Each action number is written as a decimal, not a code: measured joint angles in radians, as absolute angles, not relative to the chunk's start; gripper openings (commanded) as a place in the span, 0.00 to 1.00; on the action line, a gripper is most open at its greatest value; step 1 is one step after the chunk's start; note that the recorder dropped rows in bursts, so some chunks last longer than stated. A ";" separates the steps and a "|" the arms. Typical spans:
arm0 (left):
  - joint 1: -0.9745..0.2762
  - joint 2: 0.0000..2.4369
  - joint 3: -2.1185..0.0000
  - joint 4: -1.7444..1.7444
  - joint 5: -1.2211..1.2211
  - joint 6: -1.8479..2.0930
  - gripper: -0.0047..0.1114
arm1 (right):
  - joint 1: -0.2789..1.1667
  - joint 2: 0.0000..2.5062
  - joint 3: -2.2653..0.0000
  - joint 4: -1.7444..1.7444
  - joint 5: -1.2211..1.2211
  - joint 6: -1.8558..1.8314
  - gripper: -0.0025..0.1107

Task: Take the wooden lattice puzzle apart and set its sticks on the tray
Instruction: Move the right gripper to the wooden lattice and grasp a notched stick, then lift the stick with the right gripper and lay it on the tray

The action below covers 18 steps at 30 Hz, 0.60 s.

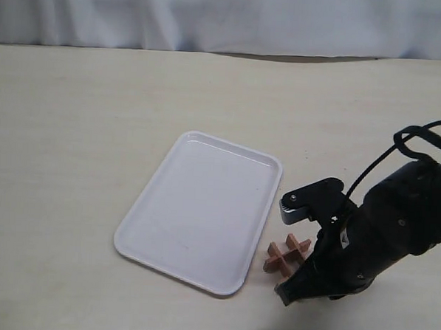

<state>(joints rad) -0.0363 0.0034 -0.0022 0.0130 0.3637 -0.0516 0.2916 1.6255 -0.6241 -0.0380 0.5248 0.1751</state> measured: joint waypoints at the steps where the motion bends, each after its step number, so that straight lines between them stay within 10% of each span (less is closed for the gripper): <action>1: -0.036 0.003 -0.002 0.013 0.364 -0.052 0.04 | 0.292 1.626 -0.624 -0.038 0.524 0.175 0.06; 18: -0.036 0.003 -0.002 0.013 0.364 -0.052 0.04 | 0.292 1.456 -0.745 -0.070 0.651 0.177 0.06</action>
<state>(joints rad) -0.0363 0.0034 -0.0022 0.0130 0.3637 -0.0516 0.2916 1.4555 -0.7452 -0.0705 0.6506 0.1766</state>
